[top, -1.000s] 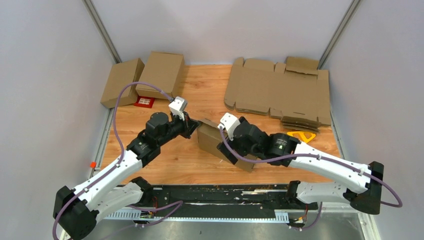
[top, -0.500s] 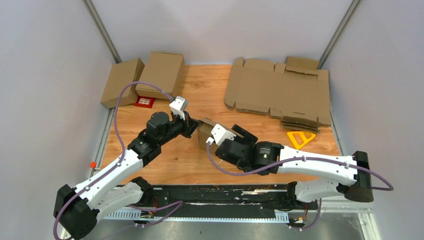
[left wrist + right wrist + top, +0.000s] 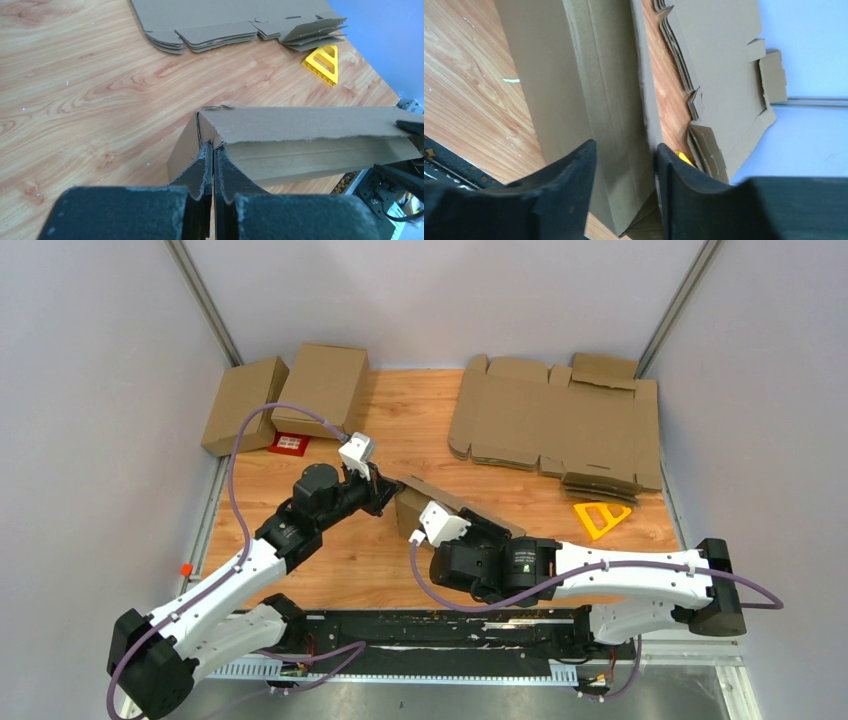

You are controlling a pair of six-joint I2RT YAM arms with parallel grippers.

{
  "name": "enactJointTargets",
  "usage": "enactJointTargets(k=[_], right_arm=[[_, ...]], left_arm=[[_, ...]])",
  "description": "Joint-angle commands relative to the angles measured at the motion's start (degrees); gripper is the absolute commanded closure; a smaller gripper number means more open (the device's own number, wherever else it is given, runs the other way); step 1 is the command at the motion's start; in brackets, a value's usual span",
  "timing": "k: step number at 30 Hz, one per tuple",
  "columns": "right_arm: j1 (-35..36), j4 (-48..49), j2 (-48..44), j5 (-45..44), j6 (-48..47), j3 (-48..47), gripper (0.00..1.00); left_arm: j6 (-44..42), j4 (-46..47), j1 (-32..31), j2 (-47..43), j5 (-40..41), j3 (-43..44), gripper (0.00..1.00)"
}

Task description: Fold the paper box

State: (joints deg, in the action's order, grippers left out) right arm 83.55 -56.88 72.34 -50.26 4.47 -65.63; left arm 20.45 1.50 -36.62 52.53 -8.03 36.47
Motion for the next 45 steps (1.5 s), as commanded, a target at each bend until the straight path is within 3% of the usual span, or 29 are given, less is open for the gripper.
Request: enactJointTargets(k=[1, 6, 10, 13, 25, 28, 32, 38, 45], right_arm=[[0.4, -0.8, 0.7, -1.0, 2.2, -0.5, 0.61], [0.5, -1.1, 0.6, -0.8, 3.9, 1.0, 0.75], [0.5, 0.8, -1.1, 0.9, 3.1, 2.3, 0.77], [0.4, 2.1, -2.3, 1.6, 2.7, 3.4, 0.78], [-0.8, 4.3, -3.4, 4.2, 2.0, 5.0, 0.8], [-0.9, 4.9, -3.6, 4.6, 1.7, 5.1, 0.8], [-1.1, 5.2, -3.6, 4.9, 1.7, 5.0, 0.8], [-1.4, 4.9, -3.4, 5.4, 2.1, 5.3, 0.8], [-2.8, 4.9, -2.2, 6.1, 2.5, 5.0, 0.77]], left_arm=[[0.1, -5.7, -0.1, 0.5, -0.7, -1.1, 0.97], [1.7, -8.6, -0.2, -1.6, 0.8, -0.5, 0.74], [2.2, -17.0, -0.2, -4.2, 4.6, 2.7, 0.63], [3.0, -24.1, -0.1, -6.1, 9.5, 5.7, 0.62], [4.4, -30.4, -0.1, -7.3, 4.4, 17.7, 0.61], [5.4, -25.1, -0.1, -6.3, 0.7, 18.0, 0.7], [6.4, -19.7, -0.1, 0.1, -4.7, 18.7, 0.96], [5.3, -16.2, -0.1, 2.8, -1.2, 12.0, 1.0], [7.8, -8.3, -0.1, -2.2, 1.5, -1.5, 1.0]])
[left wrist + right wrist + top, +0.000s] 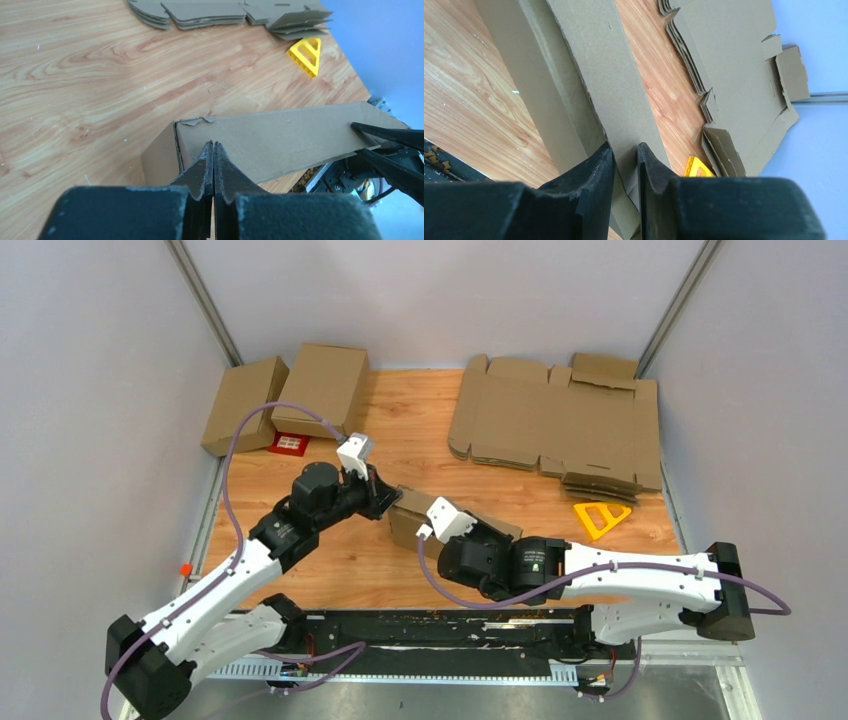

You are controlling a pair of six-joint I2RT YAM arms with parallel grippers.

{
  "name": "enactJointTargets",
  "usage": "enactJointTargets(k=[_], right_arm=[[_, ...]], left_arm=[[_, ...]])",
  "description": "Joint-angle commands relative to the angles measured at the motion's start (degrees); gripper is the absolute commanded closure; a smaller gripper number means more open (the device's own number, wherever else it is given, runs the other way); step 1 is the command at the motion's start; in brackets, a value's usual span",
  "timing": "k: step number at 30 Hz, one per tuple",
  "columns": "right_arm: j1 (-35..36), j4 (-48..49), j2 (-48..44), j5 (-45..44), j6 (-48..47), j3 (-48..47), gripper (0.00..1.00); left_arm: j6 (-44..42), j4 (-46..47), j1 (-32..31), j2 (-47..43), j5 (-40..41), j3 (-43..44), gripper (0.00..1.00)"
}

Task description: Fold the paper box

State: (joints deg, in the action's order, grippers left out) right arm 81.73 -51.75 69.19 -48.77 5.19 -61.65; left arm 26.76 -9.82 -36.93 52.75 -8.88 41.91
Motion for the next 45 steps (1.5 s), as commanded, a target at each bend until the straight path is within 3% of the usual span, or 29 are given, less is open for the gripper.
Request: enactJointTargets(k=[1, 5, 8, 18, 26, 29, 39, 41, 45], right_arm=[[-1.1, -0.1, 1.0, 5.0, 1.8, 0.9, 0.74], [-1.4, 0.8, 0.3, 8.3, 0.8, 0.5, 0.39], [-1.9, 0.6, -1.2, 11.7, 0.3, -0.9, 0.27], [-12.3, 5.6, -12.2, 34.5, -0.7, -0.7, 0.07], [-16.6, 6.6, -13.9, 47.6, -0.2, -1.0, 0.03], [-18.7, 6.2, -15.4, 47.8, 1.8, -2.7, 0.12], [-20.5, -1.2, -18.3, 50.4, 7.1, -3.8, 0.9], [-20.5, -1.5, -19.7, 50.9, 8.4, -2.3, 0.99], [-20.5, -2.8, -20.8, 50.5, 10.6, 1.5, 1.0]], left_arm=[[2.0, 4.6, 0.3, -3.2, 2.6, -8.5, 1.0], [2.4, 7.1, 0.2, -3.2, 3.0, -10.7, 1.0], [1.9, 7.3, 0.3, -1.8, 2.4, -10.3, 1.0], [1.8, 7.8, 0.2, -0.7, 2.2, -10.8, 1.0], [2.6, 9.6, 0.2, 1.0, 0.7, -11.7, 1.0], [2.8, 11.0, 0.2, 1.0, 0.6, -12.4, 1.0], [3.1, 12.9, 0.2, 2.3, 0.3, -15.2, 1.0], [2.9, 13.1, 0.2, 3.0, 0.1, -15.4, 1.0], [2.6, 13.4, 0.2, 3.9, 0.3, -15.9, 1.0]])
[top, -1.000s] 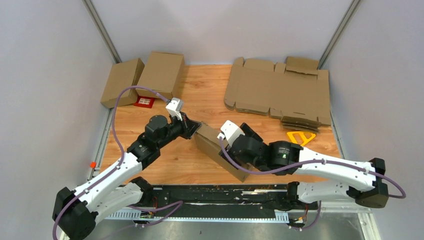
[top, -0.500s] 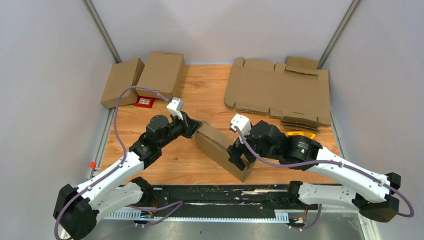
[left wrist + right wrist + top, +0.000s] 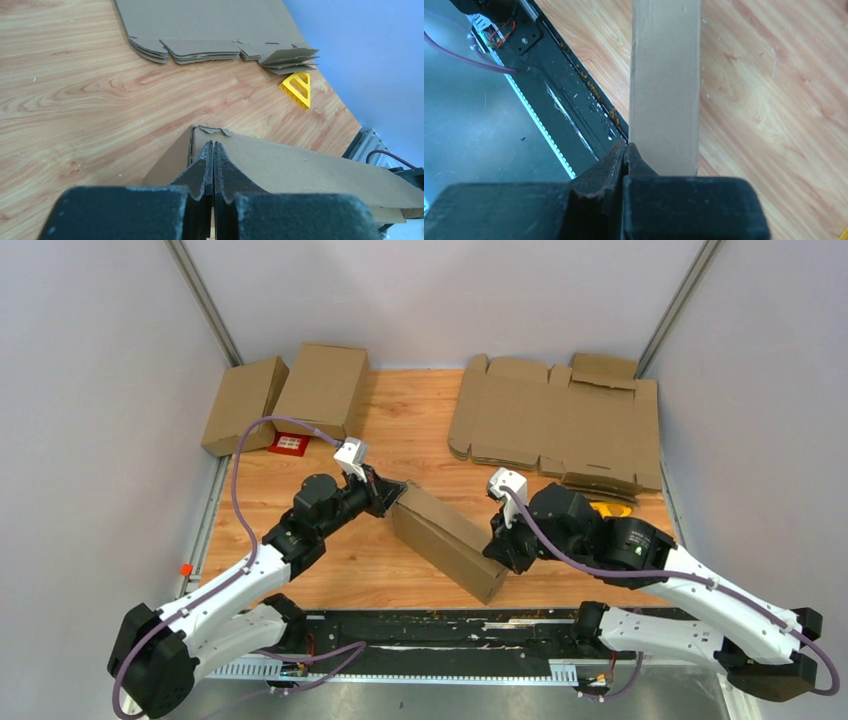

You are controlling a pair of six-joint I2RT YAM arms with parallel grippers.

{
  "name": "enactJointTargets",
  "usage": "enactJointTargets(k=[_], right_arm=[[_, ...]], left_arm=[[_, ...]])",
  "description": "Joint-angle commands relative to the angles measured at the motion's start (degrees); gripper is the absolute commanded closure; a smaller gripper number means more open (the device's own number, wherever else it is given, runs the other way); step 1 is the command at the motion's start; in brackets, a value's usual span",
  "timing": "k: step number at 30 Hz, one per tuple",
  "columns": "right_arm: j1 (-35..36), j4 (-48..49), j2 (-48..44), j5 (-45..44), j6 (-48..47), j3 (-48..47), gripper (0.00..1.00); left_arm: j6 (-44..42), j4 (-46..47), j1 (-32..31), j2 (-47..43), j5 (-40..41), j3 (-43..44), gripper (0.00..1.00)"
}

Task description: Fold the paper box

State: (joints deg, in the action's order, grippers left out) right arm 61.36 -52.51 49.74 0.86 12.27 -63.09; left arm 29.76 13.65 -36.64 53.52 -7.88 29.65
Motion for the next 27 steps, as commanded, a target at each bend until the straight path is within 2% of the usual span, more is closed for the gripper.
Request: enactJointTargets(k=[1, 7, 11, 19, 27], right_arm=[[-0.2, -1.9, -1.4, 0.5, 3.9, 4.3, 1.0], [-0.4, 1.9, -0.1, 0.5, 5.7, 10.5, 1.0], [-0.7, 1.1, -0.4, -2.9, 5.3, 8.4, 1.0], [-0.9, -5.8, -1.5, -3.7, 4.0, -0.8, 1.0], [-0.9, -7.8, -3.3, -3.5, 6.7, 5.2, 1.0]], left_arm=[[-0.5, -9.9, -0.1, 3.3, -0.7, -3.9, 1.0], [-0.8, -10.1, -0.1, 3.9, -0.2, -4.5, 1.0], [-1.0, -9.9, -0.1, 4.2, -0.2, -4.5, 1.0], [-1.8, -11.3, 0.0, 3.2, 0.9, -4.0, 1.0], [-2.0, -11.6, 0.0, 3.1, 0.9, -3.8, 1.0]])
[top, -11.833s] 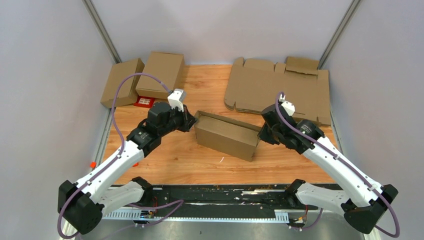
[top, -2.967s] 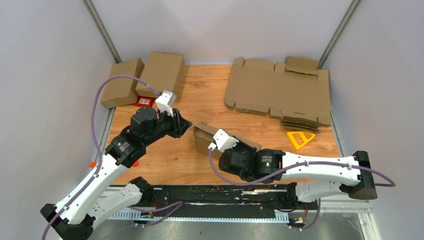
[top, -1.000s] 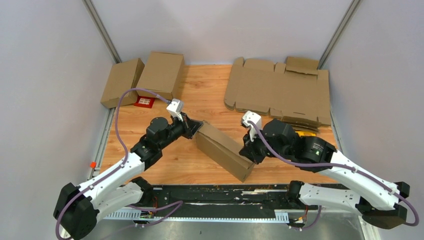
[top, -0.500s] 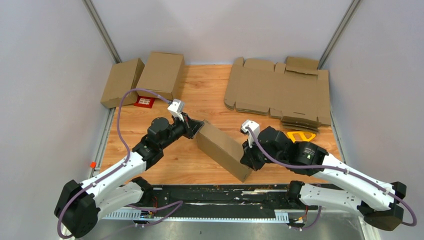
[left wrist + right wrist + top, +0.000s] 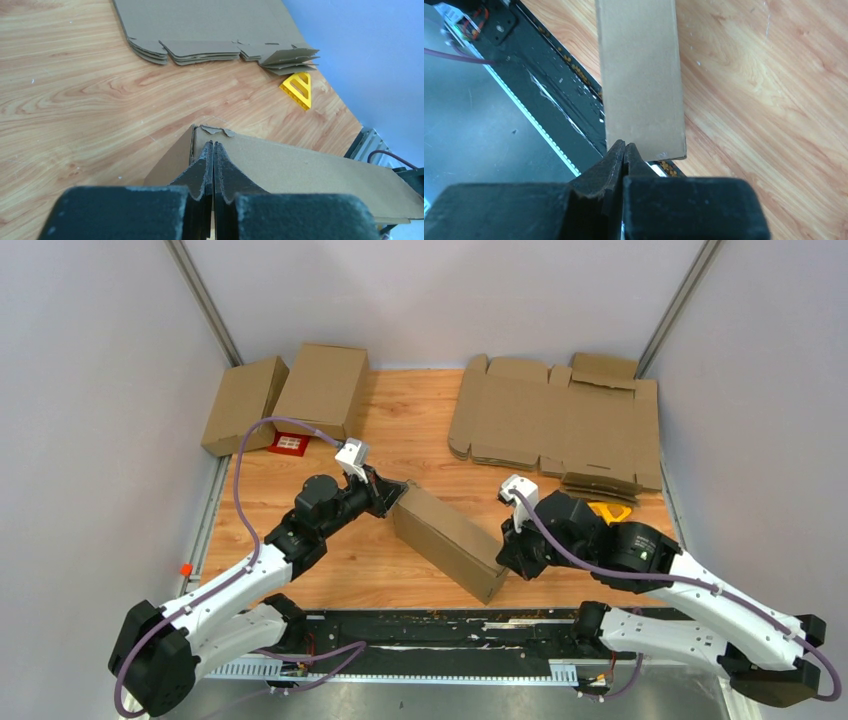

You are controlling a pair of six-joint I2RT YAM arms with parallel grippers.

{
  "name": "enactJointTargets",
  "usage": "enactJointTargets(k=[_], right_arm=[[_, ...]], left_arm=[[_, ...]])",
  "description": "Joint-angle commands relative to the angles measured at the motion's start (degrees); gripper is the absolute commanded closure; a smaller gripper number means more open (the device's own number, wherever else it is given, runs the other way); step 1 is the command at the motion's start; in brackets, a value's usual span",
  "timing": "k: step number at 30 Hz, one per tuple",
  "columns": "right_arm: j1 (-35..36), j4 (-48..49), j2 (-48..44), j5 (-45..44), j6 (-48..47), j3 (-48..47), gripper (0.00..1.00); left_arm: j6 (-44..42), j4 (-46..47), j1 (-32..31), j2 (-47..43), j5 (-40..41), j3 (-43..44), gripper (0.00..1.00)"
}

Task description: Fold the paper box

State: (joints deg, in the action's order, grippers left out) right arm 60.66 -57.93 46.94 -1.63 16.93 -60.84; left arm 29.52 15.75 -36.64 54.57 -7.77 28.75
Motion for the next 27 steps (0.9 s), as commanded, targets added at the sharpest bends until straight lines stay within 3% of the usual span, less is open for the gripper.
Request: enactJointTargets(k=[1, 7, 16, 27], right_arm=[[-0.1, -2.4, -0.5, -1.1, 2.3, 3.7, 1.0], [-0.2, -1.9, 0.8, -2.0, 2.3, 3.8, 1.0], [-0.2, -5.7, 2.2, -1.7, 0.0, -8.0, 1.0], [-0.2, -3.0, 3.3, 2.9, 2.9, 3.6, 0.96]], left_arm=[[-1.8, -13.7, -0.1, 2.0, 0.8, -2.8, 1.0], [-1.8, -14.0, -0.1, 2.0, 0.7, -2.5, 1.0], [-1.8, -14.5, 0.0, 1.9, 0.7, -2.1, 1.0], [-2.1, -14.6, 0.0, 2.3, 0.8, -1.8, 1.0]])
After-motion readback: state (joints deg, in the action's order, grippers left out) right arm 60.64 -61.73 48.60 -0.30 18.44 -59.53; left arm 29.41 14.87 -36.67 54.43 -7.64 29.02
